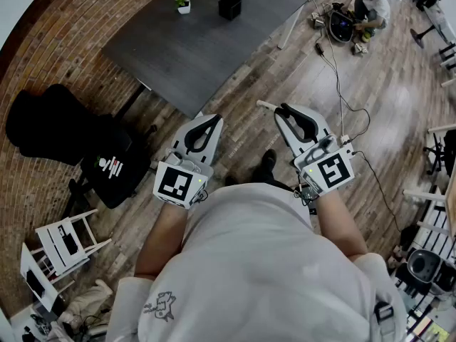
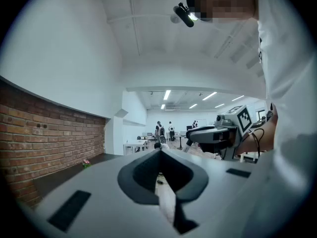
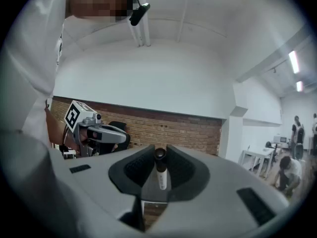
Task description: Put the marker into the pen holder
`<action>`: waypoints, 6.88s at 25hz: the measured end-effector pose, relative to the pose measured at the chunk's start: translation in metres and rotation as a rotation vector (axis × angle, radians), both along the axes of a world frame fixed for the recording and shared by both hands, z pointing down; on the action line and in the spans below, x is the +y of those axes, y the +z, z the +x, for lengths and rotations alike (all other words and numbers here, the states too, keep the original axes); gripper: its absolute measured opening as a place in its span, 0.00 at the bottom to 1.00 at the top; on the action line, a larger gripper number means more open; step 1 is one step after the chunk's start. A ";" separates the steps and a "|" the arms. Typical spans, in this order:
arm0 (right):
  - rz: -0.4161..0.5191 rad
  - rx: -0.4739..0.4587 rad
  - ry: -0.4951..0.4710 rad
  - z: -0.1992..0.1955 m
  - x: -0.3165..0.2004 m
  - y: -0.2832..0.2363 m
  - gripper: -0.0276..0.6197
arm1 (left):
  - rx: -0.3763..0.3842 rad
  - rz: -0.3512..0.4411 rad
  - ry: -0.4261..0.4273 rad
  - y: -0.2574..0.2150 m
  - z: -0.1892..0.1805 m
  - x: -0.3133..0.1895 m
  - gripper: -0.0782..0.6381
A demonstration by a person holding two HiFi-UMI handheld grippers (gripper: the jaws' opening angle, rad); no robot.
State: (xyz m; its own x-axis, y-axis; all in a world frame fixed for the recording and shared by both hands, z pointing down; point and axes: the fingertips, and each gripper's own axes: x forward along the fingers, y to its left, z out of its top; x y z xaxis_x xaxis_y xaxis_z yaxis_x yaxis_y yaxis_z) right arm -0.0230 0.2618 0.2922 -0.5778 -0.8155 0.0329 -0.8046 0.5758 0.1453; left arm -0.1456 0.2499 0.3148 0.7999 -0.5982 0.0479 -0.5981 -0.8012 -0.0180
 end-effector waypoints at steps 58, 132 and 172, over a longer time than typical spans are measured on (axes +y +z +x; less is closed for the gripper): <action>-0.037 -0.059 0.040 0.194 -0.227 0.014 0.17 | -0.036 -0.037 0.028 0.020 0.188 -0.242 0.12; -0.360 0.043 -0.350 0.082 -0.665 0.182 0.17 | -0.057 -0.320 -0.366 0.139 0.105 -0.555 0.12; -0.371 0.108 -0.339 0.070 -0.644 0.212 0.18 | -0.083 -0.309 -0.371 0.138 0.096 -0.529 0.12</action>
